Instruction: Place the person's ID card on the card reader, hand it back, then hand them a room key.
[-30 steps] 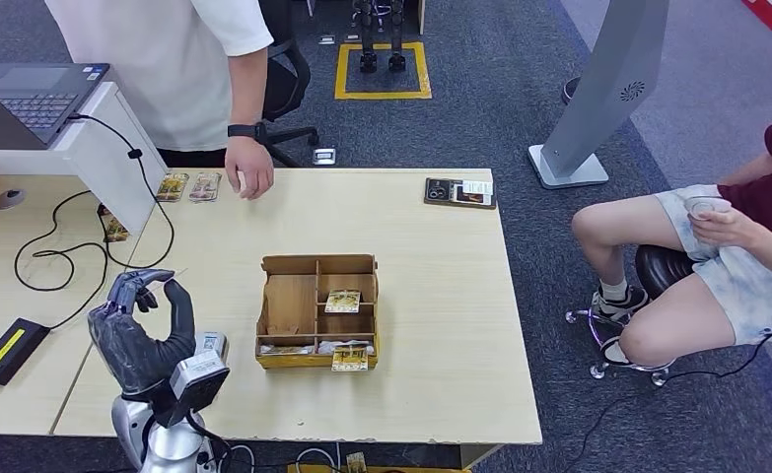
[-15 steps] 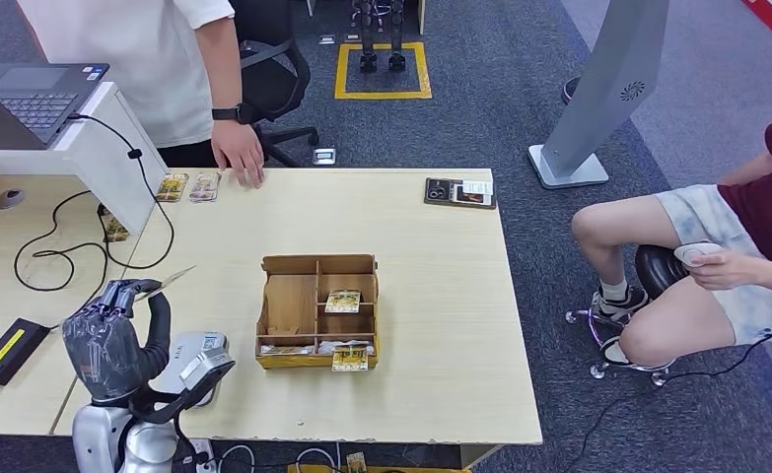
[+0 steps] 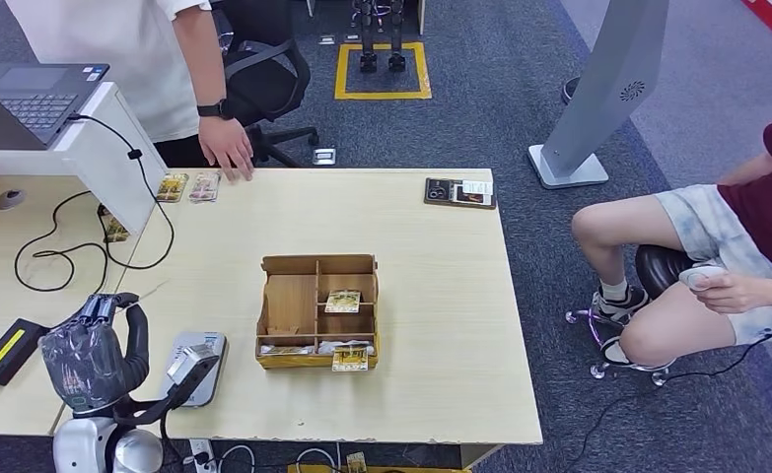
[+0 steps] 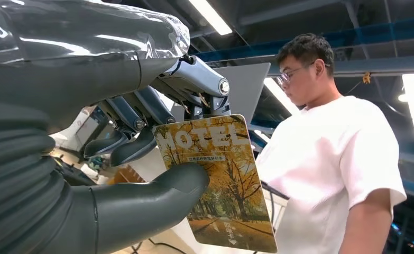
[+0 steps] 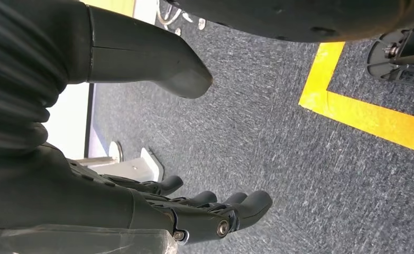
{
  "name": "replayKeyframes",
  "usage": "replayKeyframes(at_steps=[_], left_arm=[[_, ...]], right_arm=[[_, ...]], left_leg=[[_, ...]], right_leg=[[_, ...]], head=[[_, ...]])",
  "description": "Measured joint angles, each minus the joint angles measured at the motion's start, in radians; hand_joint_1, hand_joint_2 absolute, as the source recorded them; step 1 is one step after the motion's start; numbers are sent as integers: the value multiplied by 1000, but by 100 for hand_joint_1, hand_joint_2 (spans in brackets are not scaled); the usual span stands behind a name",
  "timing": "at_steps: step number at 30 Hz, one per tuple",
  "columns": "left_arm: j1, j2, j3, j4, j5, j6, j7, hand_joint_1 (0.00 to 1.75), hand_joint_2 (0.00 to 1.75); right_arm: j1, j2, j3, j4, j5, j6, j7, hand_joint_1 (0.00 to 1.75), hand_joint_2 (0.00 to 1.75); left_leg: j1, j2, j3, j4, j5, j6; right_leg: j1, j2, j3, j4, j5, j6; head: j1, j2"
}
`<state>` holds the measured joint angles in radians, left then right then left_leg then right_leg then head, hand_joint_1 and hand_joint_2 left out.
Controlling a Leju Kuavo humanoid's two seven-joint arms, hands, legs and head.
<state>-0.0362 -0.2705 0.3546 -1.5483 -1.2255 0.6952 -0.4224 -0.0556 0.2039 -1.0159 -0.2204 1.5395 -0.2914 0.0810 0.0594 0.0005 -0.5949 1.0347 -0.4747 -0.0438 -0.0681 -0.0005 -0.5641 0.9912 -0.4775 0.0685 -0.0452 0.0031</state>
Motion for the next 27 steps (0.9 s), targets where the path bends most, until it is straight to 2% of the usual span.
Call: replayKeyframes(at_steps=[8,13,18,27], left_arm=[[40,45,-2,18,-42,0,97,175,175],[59,64,-34,32,-16,0,116,175,175],[78,96,-105,57,53,0,141,175,175],[107,155,-225,114,44,0,179,175,175]], right_arm=[[4,0,2,0,-3,-5,1,0,175],[5,-1,2,0,-9,-15,6,0,175],[9,-1,2,0,-20,-24,3,0,175],[14,-1,17,-1,11,-37,38,0,175]], left_leg=[[0,0,0,0,0,0],[0,0,0,0,0,0],[0,0,0,0,0,0],[0,0,0,0,0,0]], right_leg=[[0,0,0,0,0,0],[0,0,0,0,0,0],[0,0,0,0,0,0],[0,0,0,0,0,0]], head=[[0,0],[0,0],[0,0],[0,0]])
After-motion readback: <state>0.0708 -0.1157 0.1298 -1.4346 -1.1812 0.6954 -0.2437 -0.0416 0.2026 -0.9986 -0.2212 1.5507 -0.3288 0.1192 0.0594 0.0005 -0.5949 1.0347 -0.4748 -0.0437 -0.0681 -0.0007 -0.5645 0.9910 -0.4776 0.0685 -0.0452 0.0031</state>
